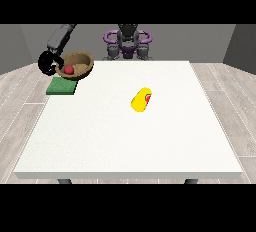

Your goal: Pick the cup and pour the ball into the bowl, then pick the bowl and place it on the pad

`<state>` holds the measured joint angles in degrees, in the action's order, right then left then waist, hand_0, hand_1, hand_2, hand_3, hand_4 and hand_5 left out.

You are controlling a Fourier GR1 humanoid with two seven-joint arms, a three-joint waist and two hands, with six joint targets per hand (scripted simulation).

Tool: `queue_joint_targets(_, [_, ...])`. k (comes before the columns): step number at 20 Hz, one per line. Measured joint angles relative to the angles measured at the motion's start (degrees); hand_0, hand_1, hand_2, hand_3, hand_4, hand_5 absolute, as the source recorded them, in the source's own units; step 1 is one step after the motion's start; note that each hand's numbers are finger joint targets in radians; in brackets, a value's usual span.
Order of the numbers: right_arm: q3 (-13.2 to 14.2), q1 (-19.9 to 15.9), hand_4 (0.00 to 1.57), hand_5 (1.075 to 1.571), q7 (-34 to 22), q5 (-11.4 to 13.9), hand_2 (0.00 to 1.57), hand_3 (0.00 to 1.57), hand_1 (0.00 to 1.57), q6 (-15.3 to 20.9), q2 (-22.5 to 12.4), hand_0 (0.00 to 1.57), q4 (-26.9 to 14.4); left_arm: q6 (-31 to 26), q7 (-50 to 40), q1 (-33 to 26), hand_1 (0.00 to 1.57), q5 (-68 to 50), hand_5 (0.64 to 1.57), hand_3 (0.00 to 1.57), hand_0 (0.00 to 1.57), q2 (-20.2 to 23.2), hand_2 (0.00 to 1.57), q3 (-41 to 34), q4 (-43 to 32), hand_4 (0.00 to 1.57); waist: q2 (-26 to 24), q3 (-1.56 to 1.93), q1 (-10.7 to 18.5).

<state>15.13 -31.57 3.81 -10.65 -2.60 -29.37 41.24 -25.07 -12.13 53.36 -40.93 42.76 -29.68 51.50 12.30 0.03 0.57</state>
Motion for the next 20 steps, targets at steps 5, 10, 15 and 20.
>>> queue_joint_targets(5, [3.1, -0.8, 1.14, 1.564, 3.9, -0.4, 1.57, 0.92, 1.57, -3.5, -5.6, 1.57, -5.5, 1.2, -2.2, 1.5, 0.0, -1.9, 1.571, 0.0, 0.0, 0.3, 0.0, 0.8, 3.6, 0.0, 2.6, 0.05, 1.4])
queue_joint_targets(10, [5.4, -1.7, 1.18, 1.563, 9.4, -0.4, 1.57, 0.66, 1.57, -5.7, -9.0, 1.57, -11.3, 3.3, -3.5, 2.5, 0.0, -3.5, 1.571, 0.0, 0.0, -1.0, 0.0, 2.1, 9.8, 0.0, 6.2, 0.1, 3.7])
queue_joint_targets(15, [8.2, -3.0, 0.63, 1.56, 12.2, -1.7, 1.57, 1.57, 1.57, -7.5, -11.3, 1.57, -16.8, 5.4, -5.2, 3.0, 0.0, -5.4, 1.568, 0.0, 0.0, 0.0, 0.0, 2.0, 15.2, 0.0, 9.4, 0.13, 5.0])
queue_joint_targets(20, [10.9, -4.4, 0.0, 1.527, 12.6, -2.5, 0.79, 0.98, 0.89, -4.8, -15.1, 0.89, -20.7, 6.3, -7.2, 3.2, 0.0, -7.8, 1.565, 0.0, 0.0, 1.8, 0.0, 1.2, 19.8, 0.0, 12.4, 0.15, 6.1])
